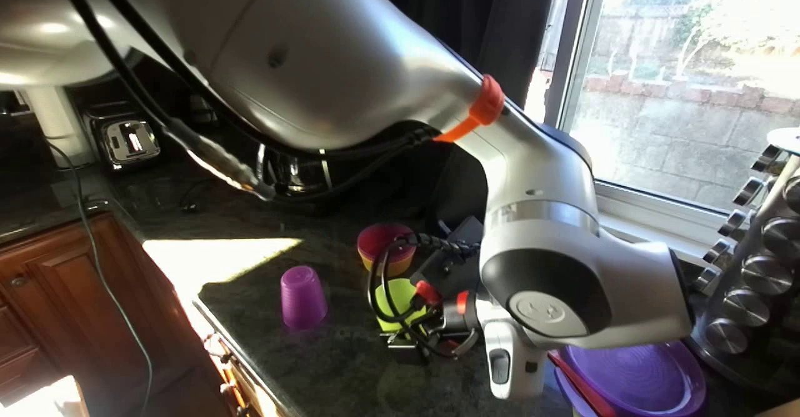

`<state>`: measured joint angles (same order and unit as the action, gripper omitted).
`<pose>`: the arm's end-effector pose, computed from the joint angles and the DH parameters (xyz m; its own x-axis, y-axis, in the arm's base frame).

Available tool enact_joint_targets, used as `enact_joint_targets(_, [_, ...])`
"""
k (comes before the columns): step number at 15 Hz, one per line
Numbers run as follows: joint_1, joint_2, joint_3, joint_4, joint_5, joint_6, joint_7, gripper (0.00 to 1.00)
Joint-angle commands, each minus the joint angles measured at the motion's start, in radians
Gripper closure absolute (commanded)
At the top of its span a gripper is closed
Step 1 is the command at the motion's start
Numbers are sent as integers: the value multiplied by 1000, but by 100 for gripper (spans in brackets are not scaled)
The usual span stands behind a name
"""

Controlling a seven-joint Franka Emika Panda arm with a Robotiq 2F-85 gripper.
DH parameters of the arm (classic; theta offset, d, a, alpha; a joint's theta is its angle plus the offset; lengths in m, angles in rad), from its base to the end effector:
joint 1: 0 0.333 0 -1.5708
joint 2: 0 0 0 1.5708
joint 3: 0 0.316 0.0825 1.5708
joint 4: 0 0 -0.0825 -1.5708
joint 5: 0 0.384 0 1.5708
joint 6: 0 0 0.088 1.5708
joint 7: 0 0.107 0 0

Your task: Place the yellow cup upside down.

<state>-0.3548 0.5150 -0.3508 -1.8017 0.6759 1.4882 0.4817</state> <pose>0.4814 -0.3018 0.2525 0.0641 -0.6259 -0.7773 -0.9895 -0.1410 0.0320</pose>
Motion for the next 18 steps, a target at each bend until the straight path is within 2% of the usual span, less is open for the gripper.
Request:
enact_joint_targets(1, [95, -219, -21, -214, -60, 234, 46, 51])
enact_joint_targets(6, [172, -423, 13, -416, -204, 584, 140, 51])
enact_joint_targets(8, [180, -478, 36, -477, -262, 699, 187, 51])
enact_joint_targets(15, [167, -606, 112, -628, -431, 950, 341, 51])
enact_joint_targets(18, [150, -627, 135, -673, -570, 1082, 440, 51])
